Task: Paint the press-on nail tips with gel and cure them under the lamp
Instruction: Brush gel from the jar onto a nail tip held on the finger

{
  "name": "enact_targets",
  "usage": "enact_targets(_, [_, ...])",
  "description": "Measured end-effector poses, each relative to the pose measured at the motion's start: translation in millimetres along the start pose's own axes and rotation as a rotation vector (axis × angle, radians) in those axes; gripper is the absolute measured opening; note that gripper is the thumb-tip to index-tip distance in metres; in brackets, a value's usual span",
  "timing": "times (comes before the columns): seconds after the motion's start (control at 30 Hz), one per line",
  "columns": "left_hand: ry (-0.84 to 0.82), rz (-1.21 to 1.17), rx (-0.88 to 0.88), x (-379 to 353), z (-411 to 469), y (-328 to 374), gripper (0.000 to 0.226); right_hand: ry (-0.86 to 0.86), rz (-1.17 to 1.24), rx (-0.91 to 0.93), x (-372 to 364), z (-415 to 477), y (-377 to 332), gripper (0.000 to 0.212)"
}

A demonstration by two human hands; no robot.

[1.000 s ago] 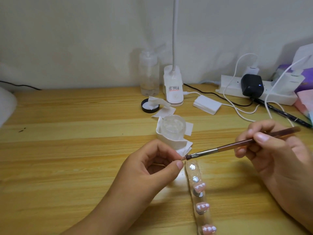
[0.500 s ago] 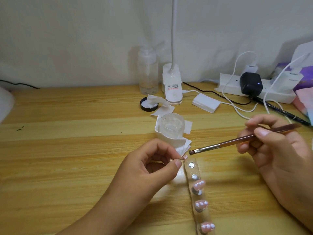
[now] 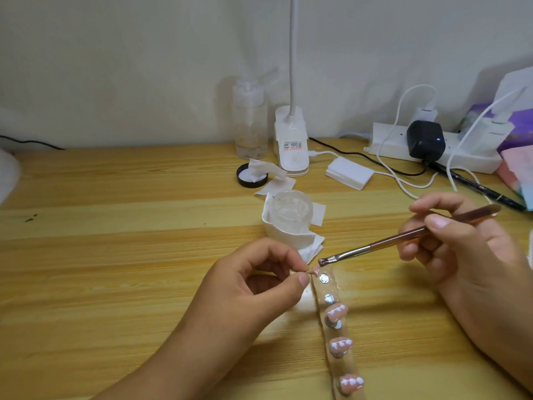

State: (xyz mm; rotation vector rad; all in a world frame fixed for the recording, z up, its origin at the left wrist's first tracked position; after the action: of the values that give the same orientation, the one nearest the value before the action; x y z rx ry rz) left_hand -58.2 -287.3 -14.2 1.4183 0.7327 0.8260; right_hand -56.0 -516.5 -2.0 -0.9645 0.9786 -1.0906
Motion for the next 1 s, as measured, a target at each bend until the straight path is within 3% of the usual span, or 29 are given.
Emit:
enact_targets(0.17, [0.002, 0.003, 0.012, 0.3, -0.3, -1.0, 0.02, -0.055, -0.009, -0.03, -1.6, -2.2, 1.6, 0.024])
enact_targets(0.4, [0.059, 0.02, -0.046, 0.9, 1.1, 2.0, 0.013, -0.005, 0.004, 0.024, 7.7, 1.7, 2.8, 0.027])
enact_targets(0.63, [0.029, -0.038, -0.032, 0.6, 1.0, 0.4, 0.019, -0.154, 0.002, 0.094, 4.8, -0.6, 3.2, 0.024])
enact_targets(0.83, [0.034, -0.032, -0.037, 1.9, 1.0, -1.2, 0.019, -0.074, -0.044, 0.107, 7.7, 0.0, 5.7, 0.028])
enact_targets(1.0, [0.039, -0.032, -0.042, 1.8, 1.8, -1.7, 0.02, -0.153, -0.006, 0.167, 3.8, -0.5, 2.5, 0.015])
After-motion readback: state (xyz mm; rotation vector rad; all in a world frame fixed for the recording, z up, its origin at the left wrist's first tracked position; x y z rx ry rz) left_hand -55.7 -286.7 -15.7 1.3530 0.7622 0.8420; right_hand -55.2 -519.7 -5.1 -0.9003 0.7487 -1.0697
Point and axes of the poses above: each hand's wrist, its own z-axis towards the middle knuckle, its own x-axis out of the back of the hand, y = z × x, the point moved 2 cm from there along z, towards the middle knuckle, and after that the axes turned 15 degrees about -y, right-handed, at the moved point
